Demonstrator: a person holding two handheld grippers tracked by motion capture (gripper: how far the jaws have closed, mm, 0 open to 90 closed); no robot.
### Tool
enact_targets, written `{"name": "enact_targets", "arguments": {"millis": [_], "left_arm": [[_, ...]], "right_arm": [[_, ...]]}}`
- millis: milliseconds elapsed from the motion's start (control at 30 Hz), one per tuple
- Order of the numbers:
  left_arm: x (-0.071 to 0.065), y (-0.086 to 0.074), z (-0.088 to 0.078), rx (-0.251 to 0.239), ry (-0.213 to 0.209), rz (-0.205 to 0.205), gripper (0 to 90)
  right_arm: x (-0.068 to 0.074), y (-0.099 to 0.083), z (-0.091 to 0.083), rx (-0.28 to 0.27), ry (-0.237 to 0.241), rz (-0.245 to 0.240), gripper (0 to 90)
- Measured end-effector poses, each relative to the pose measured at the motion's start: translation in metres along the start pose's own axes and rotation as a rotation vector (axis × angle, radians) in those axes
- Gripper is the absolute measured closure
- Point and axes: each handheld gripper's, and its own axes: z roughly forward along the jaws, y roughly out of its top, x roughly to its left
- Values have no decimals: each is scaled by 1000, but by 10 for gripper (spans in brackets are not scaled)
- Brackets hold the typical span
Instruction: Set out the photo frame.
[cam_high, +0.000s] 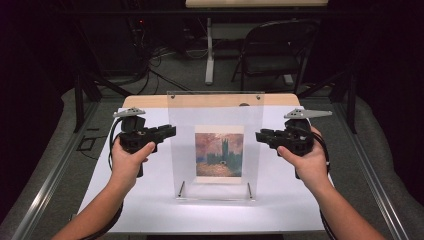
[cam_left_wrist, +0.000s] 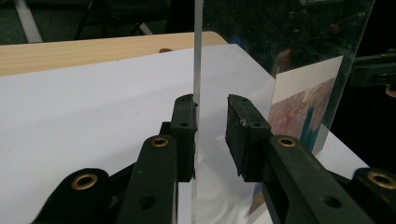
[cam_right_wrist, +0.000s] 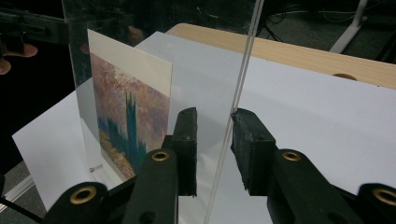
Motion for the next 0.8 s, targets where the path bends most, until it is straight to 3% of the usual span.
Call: {"name": "enact_targets", "arguments": {"millis": [267, 400, 800], "left_arm": [[-8, -13, -13, -29, -27, 19, 723], [-12, -20, -18, -37, -66, 33, 696], [-21, -37, -27, -49, -81, 62, 656]], "right_arm": [[10, -9, -11, -28, 23, -13, 719], [15, -16, -15, -43, 47, -12, 718], [25, -27, -19, -48, 97, -25, 687]]}}
